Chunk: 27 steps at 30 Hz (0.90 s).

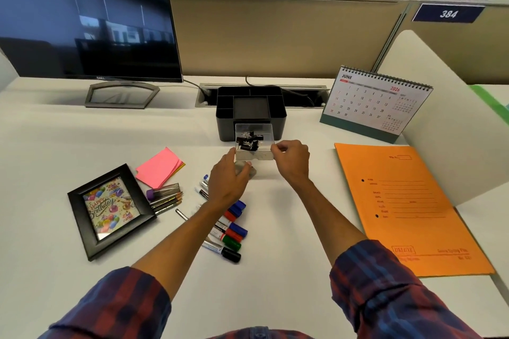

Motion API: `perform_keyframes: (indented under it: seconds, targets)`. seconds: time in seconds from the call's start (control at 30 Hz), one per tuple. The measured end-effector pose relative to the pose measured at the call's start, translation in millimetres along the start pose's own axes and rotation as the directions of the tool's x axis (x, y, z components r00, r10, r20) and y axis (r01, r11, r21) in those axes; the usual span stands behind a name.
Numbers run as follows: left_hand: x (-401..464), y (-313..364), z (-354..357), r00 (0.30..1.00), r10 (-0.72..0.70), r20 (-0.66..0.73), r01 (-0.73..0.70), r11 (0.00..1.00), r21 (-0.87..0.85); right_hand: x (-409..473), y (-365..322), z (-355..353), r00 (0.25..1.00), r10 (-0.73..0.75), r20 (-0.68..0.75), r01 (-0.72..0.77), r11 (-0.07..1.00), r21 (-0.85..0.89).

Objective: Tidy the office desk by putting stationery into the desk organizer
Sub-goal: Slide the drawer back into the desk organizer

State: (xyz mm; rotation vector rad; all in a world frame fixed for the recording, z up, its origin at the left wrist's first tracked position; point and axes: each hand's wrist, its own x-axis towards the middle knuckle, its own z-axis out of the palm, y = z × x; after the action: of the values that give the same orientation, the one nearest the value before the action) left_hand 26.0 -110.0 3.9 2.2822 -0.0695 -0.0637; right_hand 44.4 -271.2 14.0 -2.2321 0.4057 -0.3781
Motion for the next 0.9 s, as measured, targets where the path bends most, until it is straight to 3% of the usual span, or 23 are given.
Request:
perform_keyframes:
  seconds: [0.3,0.6,0.77,0.9]
  targets:
    - [13.6,-2.5,0.6,0.998,-0.049,0.03,0.049,0.999,0.012,14.8,-0.1,12.7,1.0,0.013,0.009,-0.013,1.0,-0.004]
    - [28.5,5.8,-4.4,0.998,0.004,0.059,-0.007,0.998,0.055,25.5,-0.7,17.1,1.0,0.003,-0.018,-0.003,1.0,-0.001]
    - [53.9,-0.5,-0.7,0.994,-0.041,0.099,0.036,0.998,0.056,31.6,0.2,23.0,0.996,0.043,0.079,-0.046,0.998,0.031]
    - [71.5,-1.5,-5.8,0.998,0.018,0.064,-0.023,0.997,0.075,39.3,0.1,25.6,0.991,-0.051,0.122,0.06,0.995,-0.079]
